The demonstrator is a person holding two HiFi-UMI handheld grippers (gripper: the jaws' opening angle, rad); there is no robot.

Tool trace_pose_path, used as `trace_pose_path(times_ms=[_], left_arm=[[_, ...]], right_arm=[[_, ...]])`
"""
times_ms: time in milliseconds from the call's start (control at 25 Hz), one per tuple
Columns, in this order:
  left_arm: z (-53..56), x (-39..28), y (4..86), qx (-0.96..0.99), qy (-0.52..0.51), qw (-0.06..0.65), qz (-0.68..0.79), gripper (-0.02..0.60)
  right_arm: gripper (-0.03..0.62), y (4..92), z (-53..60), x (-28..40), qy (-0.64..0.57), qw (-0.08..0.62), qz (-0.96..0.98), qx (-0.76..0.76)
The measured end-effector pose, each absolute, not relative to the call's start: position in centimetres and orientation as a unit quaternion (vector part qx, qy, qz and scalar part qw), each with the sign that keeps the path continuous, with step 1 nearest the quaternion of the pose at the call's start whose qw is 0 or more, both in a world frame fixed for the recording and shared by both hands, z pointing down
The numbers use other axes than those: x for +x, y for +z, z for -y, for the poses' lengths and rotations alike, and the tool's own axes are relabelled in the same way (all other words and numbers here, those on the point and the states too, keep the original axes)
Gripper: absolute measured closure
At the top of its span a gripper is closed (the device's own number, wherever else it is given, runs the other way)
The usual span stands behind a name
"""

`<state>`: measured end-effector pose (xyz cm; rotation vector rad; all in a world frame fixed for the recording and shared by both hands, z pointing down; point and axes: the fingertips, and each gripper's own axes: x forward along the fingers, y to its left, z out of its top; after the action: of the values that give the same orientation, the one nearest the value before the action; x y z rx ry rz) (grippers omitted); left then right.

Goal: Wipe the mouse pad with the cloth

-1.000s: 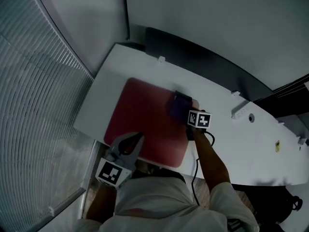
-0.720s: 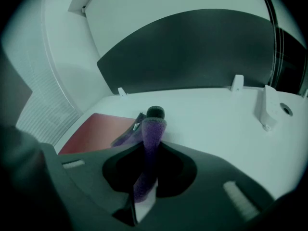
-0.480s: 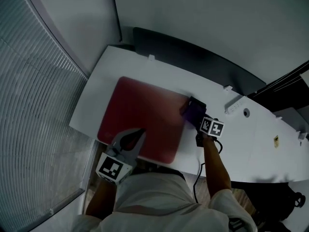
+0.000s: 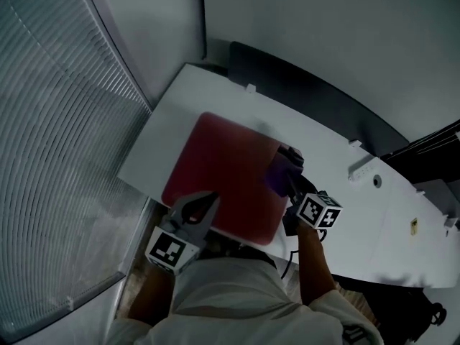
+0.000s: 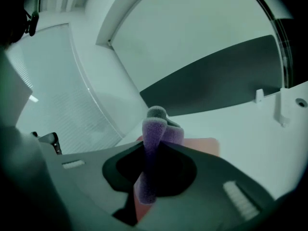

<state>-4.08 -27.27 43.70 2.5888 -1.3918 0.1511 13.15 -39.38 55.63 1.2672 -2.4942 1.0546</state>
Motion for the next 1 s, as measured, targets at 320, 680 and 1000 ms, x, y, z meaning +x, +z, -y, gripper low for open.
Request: trace_pose_path(times_ms=[320,680,1000], left_arm=[[25.3,-14.3,43.9,0.842,0.056,0.110,0.526,0.578],[23.5,-24.4,45.3,0.821,0.063,0.122,0.555,0.578],[23.8,-26.4,45.8,0.834,0.068,0.129,0.531,0.578]], right_arm=[[0.548,55.0,38.9,-5.7,0.358,0.101,0.880,0.294],[0.546,60.8,40.1,-22.2,0.411,0.142,0.867,0.243],[0.546,67.2,42.3,-21.2,0.417,0.206,0.827,0.314]])
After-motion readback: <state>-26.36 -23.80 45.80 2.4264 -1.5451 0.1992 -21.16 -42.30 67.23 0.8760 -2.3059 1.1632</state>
